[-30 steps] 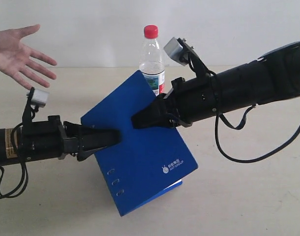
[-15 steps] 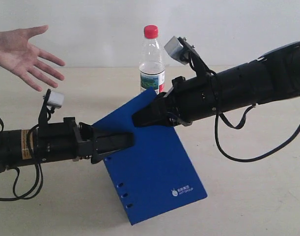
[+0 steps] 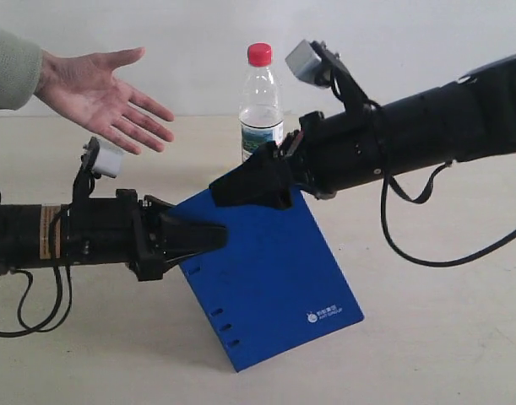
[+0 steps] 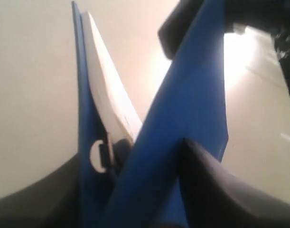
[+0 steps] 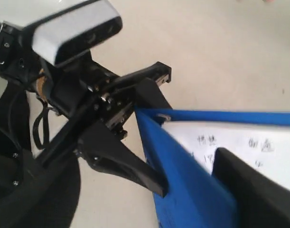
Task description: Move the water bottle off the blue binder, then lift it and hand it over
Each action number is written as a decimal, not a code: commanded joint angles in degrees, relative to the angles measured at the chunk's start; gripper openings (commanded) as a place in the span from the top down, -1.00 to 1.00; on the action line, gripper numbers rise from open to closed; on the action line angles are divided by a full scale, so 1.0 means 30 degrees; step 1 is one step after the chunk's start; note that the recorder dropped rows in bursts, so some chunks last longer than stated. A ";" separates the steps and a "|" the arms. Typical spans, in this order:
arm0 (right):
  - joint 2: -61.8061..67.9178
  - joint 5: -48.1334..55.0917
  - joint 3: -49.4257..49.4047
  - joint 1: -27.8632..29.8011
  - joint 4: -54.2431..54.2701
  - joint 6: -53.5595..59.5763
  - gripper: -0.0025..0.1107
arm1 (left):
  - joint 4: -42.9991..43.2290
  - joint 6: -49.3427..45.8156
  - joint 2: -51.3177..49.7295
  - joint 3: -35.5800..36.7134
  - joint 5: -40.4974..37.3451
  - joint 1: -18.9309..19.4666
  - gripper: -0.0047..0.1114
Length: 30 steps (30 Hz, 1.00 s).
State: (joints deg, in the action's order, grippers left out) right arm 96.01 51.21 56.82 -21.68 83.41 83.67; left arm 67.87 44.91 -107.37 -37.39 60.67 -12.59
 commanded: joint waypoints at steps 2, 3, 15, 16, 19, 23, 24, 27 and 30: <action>-0.3070 -0.0432 0.0615 -0.0056 -0.2284 0.0104 -0.08 | 0.3236 -0.1327 0.2688 -0.0084 -0.4804 -0.0027 0.84; -0.3624 -0.0812 0.0615 -0.0056 -0.2597 0.0065 -0.09 | 0.3631 -0.1419 0.3047 -0.0067 -0.4505 -0.0027 0.84; -0.5851 -0.2838 0.0615 -0.0056 -0.4929 -0.0469 -0.10 | 0.4233 -1.0477 0.4467 0.1663 -0.0217 -0.0027 0.84; -0.5851 -0.2838 0.0615 -0.0056 -0.4929 -0.0469 -0.10 | 0.4233 -1.0985 0.4467 0.1834 -0.0217 -0.0027 0.84; -0.5851 -0.2803 0.0615 -0.0056 -0.4929 -0.0469 -0.10 | 0.4156 -1.1116 0.4429 0.2061 -0.0172 -0.0027 0.72; -0.5851 -0.2647 0.0615 -0.0056 -0.4929 -0.0599 -0.10 | 0.3940 -1.0089 0.4190 0.2113 0.0056 -0.0027 0.08; -0.5851 -0.2610 0.0615 -0.0056 -0.4929 -0.0647 -0.10 | 0.3609 -0.9956 0.4060 0.2113 0.0136 -0.0027 -0.15; -0.5851 -0.2510 0.0615 -0.0056 -0.4929 -0.0665 -0.10 | 0.2416 -0.9011 0.3556 0.2113 0.0712 -0.0027 -0.51; -0.5851 -0.2520 0.0615 -0.0056 -0.4929 -0.0715 -0.10 | 0.2723 -0.8867 0.2770 0.2113 0.2383 -0.0027 -0.49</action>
State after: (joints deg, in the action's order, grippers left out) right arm 79.01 43.24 58.58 -21.75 68.89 81.84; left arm 76.37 17.03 -97.49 -31.39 63.61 -12.71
